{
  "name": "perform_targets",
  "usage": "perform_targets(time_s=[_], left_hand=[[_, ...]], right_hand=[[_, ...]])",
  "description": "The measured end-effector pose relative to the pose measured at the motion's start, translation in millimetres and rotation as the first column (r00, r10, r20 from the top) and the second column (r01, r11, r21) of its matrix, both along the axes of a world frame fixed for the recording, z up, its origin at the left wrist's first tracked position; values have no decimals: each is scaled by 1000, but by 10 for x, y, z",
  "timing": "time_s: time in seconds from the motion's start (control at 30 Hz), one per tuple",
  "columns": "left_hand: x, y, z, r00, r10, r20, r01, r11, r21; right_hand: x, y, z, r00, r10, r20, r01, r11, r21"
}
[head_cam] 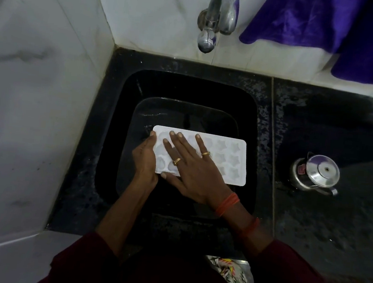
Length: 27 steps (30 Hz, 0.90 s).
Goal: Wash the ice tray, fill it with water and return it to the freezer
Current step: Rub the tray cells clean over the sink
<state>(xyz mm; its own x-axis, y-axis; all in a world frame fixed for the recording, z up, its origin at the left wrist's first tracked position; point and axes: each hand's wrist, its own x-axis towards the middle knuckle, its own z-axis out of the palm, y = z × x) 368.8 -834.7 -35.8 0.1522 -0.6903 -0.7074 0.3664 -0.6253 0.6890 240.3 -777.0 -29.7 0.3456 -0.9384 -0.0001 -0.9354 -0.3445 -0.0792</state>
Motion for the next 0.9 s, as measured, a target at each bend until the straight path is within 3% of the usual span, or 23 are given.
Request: perform_targets(time_s=[0.27,0.37,0.43,0.5,0.6,0.7,0.77,0.9], left_hand=[[205,-73,4,998,22,63,-20,999,-25],[265,-96,9,998,7,66,-5,1000,-22],[279,-95,17,998,-31,53,31,1000,-1],[288,-100,-14,995,-87,47,86,996,25],[320,-144,-33,981,-196,-3,196,977,86],[375,-206,-28,953,-253,-165,279,947,158],[413,-247,-25,940,-246,-234,296,932,209],[441,-293,-100,922,-198,-333,300,908,291]], right_hand=[[-493,212,-53,948,-315,-31,317,947,48],[-680,257,-63,872,-467,148,457,884,93],[-743,262,-10,688,-571,448,508,820,264],[-792,217,-1,366,-672,643,480,729,489],[-837,102,-66,29,-782,622,458,563,687],[-820,-1,-34,-368,-767,525,314,429,847],[-829,-36,11,-458,-773,438,246,363,899],[-905,-53,-72,-451,-838,307,176,254,951]])
